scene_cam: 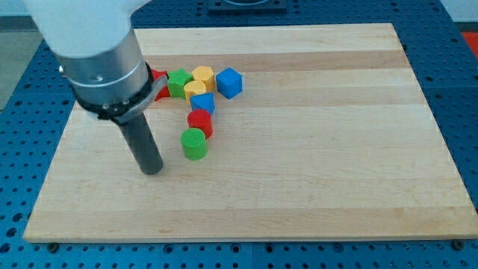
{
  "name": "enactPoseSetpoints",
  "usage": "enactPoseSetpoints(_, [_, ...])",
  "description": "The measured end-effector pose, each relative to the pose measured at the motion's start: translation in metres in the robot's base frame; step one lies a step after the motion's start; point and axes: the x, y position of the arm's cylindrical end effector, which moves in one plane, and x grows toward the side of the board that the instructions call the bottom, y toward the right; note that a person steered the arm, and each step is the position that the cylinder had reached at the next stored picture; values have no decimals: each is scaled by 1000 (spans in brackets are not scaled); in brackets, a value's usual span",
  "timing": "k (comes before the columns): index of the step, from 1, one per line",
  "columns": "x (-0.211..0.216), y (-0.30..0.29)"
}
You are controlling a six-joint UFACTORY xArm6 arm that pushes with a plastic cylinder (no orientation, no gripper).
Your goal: Adjust the green circle bottom to the red circle
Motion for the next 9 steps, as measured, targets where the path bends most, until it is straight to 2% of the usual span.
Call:
enactPoseSetpoints(1, [-31,33])
enactPoseSetpoints(2, [-35,61])
enactPoseSetpoints(3, [-25,63])
enactPoseSetpoints(4, [10,48])
enactPoseSetpoints(5, [54,60])
enactPoseSetpoints(6, [48,122])
enactPoseSetpoints(8, [-8,131])
enactPoseSetpoints(9, [-11,139])
